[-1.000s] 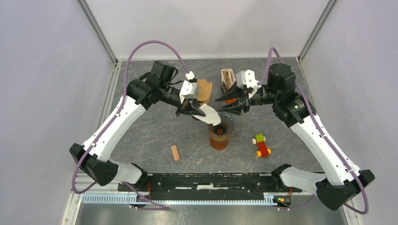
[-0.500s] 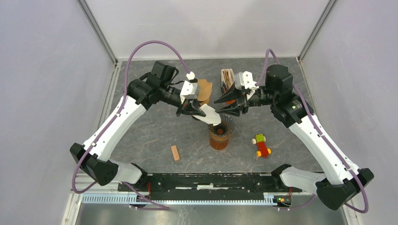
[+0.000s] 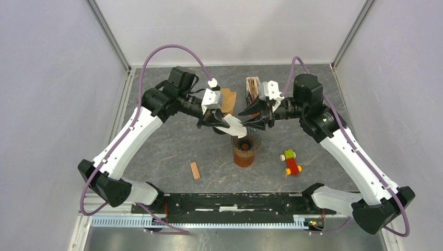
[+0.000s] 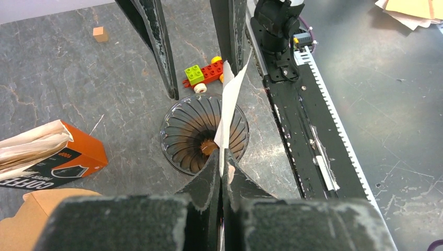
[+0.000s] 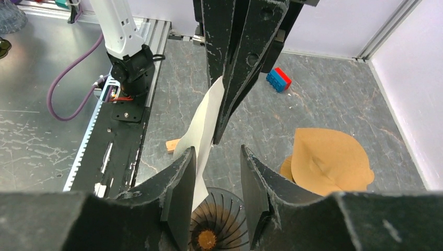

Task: Place the coffee filter in the dripper
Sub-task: Pick up the coffee filter from the coffee filter holder.

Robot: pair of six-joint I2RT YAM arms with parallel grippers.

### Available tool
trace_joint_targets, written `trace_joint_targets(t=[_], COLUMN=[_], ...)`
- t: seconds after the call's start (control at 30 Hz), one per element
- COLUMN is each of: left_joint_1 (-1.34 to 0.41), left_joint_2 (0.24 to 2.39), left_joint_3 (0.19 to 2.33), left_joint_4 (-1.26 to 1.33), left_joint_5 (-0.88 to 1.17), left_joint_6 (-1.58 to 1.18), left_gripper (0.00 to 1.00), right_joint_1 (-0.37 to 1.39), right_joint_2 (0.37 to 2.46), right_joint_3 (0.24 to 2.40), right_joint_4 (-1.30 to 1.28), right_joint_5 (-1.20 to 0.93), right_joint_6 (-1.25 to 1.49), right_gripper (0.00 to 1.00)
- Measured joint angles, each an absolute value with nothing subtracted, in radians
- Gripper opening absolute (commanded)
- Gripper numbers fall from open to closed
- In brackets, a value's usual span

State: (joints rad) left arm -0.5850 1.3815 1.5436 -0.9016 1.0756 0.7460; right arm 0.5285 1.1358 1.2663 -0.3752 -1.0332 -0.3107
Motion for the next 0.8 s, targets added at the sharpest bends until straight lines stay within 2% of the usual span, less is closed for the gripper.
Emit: trace_joint_targets(t=[0.33, 0.57, 0.67, 0.7, 0.77, 0.8], left_joint_1=[-0.585, -0.584, -0.579, -0.572, -0.571, -0.568], left_joint_2=[1.394, 1.394, 1.394, 1.394, 1.394, 1.394], left_joint_3=[1.554, 1.557, 1.557, 1.557, 1.557, 1.557], left_joint_4=[-0.888, -0.863, -0.855, -0.848, -0.846, -0.843], left_joint_5=[1.075, 1.076, 1.077, 1.079, 1.079, 1.079], left_joint_6=[0.733, 0.722, 0.715, 0.714, 0.713, 0.712], left_gripper=[0.02, 0.02, 0.02, 0.02, 0.03, 0.07], right_joint_1=[0.53, 0.53, 0.53, 0.53, 0.53, 0.53], right_joint_2=[1.136, 1.127, 1.12, 1.11, 1.108, 1.108], right_joint_3=[1.222, 1.17, 1.157, 1.151, 1.151, 1.151], right_joint_4=[-0.373, -0.374, -0.374, -0.374, -0.373, -0.373], right_joint_5=[-0.997, -0.984, -0.982, -0.982, -0.982, -0.983], right_joint_6=[-0.311, -0.319, -0.327, -0.336, -0.341, -0.34], right_gripper=[0.38, 0.3, 0.2, 0.04, 0.0, 0.0])
